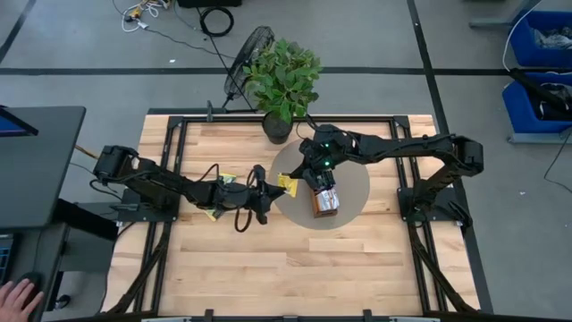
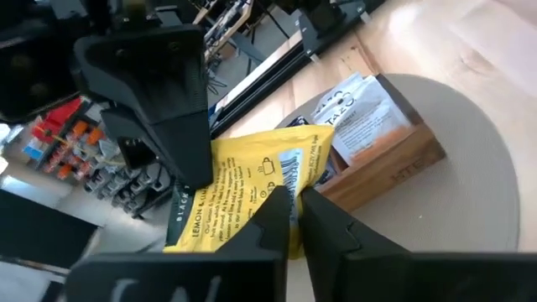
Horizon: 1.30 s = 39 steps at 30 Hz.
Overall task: Pick & Place Tea
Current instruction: Put the yellow tea bag into the top section of the wooden organizer
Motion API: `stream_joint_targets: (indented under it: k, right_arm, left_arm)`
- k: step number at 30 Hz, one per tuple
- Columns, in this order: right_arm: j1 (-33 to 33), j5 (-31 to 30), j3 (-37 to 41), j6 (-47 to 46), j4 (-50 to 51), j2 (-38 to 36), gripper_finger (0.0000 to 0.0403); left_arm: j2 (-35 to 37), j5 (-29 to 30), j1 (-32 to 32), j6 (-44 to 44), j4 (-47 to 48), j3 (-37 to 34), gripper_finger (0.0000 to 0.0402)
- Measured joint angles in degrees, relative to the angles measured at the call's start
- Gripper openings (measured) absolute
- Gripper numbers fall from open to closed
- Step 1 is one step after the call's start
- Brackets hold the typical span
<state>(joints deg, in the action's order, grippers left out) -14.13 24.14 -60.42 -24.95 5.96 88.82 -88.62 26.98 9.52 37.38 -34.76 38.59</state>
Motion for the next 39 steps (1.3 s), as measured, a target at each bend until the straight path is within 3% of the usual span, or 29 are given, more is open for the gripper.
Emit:
stream_joint_targets:
  k: [8, 14, 19, 29, 34, 39]
  right_arm:
    - [0.0, -3.1, 0.0, 0.7, 5.4, -0.5, 0.0004]
    - [1.0, -12.7, 0.1, 3.3, 10.4, -2.2, 0.0002]
    - [2.7, -24.4, 0.1, 2.9, 12.3, -4.7, 0.0001]
    - [9.4, -56.4, 0.7, -9.7, 23.5, -6.8, 0.0000]
    - [12.2, -66.3, 3.6, -20.3, 22.4, -6.8, 0.0000]
    - [13.7, -76.4, 8.8, -31.9, 20.4, -6.6, 0.0000]
  left_arm:
    - [0.0, -0.1, -0.7, -12.7, 2.6, -0.1, 0.0091]
    - [0.1, -7.6, -2.7, -21.3, -4.1, -6.2, 0.0115]
    - [0.1, -8.4, -3.0, -23.8, -15.1, -12.5, 0.0116]
    - [0.1, 5.4, -3.0, -27.7, -18.3, -15.8, 0.0116]
    - [0.2, 13.4, -3.0, -28.8, -19.2, -15.8, 0.0116]
    - [0.2, 14.4, -2.8, -27.4, -20.9, -15.8, 0.0117]
